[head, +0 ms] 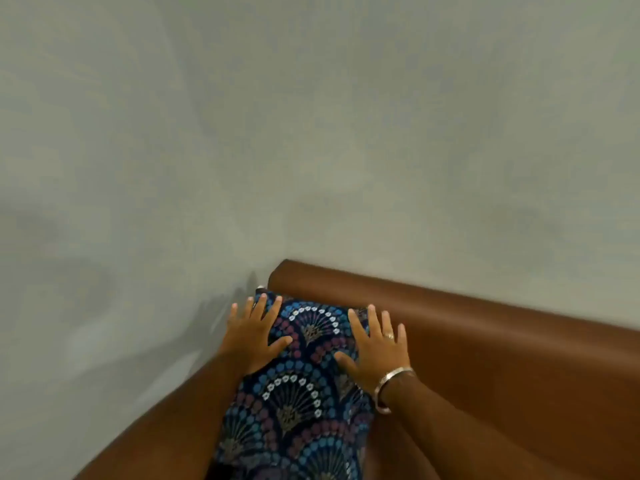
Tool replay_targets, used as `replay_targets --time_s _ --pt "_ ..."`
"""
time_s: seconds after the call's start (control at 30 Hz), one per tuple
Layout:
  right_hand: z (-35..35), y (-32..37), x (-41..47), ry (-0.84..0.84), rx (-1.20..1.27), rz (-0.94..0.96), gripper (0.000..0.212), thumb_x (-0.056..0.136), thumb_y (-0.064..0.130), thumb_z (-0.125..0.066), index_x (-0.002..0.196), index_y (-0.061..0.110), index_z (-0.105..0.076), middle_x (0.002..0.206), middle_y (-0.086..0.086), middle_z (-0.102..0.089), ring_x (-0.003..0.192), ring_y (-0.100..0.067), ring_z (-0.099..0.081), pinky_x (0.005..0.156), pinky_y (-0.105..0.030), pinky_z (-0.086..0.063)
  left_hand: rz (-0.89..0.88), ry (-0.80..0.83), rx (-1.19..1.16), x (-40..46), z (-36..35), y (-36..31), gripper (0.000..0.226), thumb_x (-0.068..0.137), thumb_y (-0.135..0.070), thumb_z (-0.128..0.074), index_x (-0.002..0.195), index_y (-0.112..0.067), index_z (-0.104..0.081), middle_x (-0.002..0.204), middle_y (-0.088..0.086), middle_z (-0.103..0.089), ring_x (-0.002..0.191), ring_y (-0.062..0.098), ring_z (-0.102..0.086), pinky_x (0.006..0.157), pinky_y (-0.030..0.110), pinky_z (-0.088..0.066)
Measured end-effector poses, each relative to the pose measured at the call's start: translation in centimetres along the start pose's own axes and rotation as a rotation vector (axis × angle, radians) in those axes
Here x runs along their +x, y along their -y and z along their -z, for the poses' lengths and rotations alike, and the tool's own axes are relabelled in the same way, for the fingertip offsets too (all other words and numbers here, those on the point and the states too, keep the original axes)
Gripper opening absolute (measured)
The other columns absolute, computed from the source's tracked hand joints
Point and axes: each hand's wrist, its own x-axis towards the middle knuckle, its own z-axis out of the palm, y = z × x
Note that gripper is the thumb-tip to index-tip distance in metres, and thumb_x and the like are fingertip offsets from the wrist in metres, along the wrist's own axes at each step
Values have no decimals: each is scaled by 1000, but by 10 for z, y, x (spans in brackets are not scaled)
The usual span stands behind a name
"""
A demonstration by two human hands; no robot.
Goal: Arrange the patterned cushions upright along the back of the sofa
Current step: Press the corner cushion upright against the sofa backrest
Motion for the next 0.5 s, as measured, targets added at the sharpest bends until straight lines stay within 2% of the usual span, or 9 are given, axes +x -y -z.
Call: replay_targets --time_s 0.03,0.07,0.13,0.2,0.27,0.4,0.5 --pt "-20 12 7 124 98 -55 102 66 90 -9 150 38 13 163 -8 14 148 -38 9 115 -61 -1 60 71 -33 0 -12 14 105 71 -93 -5 157 -32 6 168 11 0 152 39 1 118 59 5" --pt "-43 21 16 144 165 -94 102 63 91 -6 149 40 16 162 -6 17 148 -38 10 116 -61 -5 81 82 -86 2 -23 25 107 67 -95 -2 156 -35 9 168 10 4 152 39 4 118 58 5" --pt "-88 34 25 139 267 -163 99 66 90 -10 143 41 28 159 -5 27 147 -41 13 115 -62 -14 102 97 -194 6 -51 41 104 66 -96 -1 154 -42 11 167 8 9 152 38 6 119 58 2" --pt "-115 40 31 112 292 -195 97 63 91 -2 134 37 38 153 -4 37 145 -45 16 114 -60 -21 66 90 -297 9 -76 43 94 72 -94 -8 150 -48 16 167 8 11 152 37 6 120 57 -3" --pt "-131 37 34 107 268 -178 99 62 90 5 134 31 38 149 -5 39 143 -47 18 114 -59 -18 49 90 -382 7 -96 42 87 76 -91 -15 145 -53 22 166 5 19 152 35 9 120 54 -8" --pt "-154 26 27 128 316 -157 91 74 85 -13 134 39 37 150 -1 41 137 -39 35 115 -58 -16 15 100 -441 0 -119 43 90 80 -87 -28 147 -52 21 164 1 25 151 32 16 119 53 -11" --pt "-154 24 24 108 438 -168 92 73 85 -26 138 47 28 149 6 42 138 -36 35 115 -58 -16 60 124 -550 6 -113 47 95 78 -83 -45 148 -57 12 164 -1 27 151 34 15 119 58 -11"
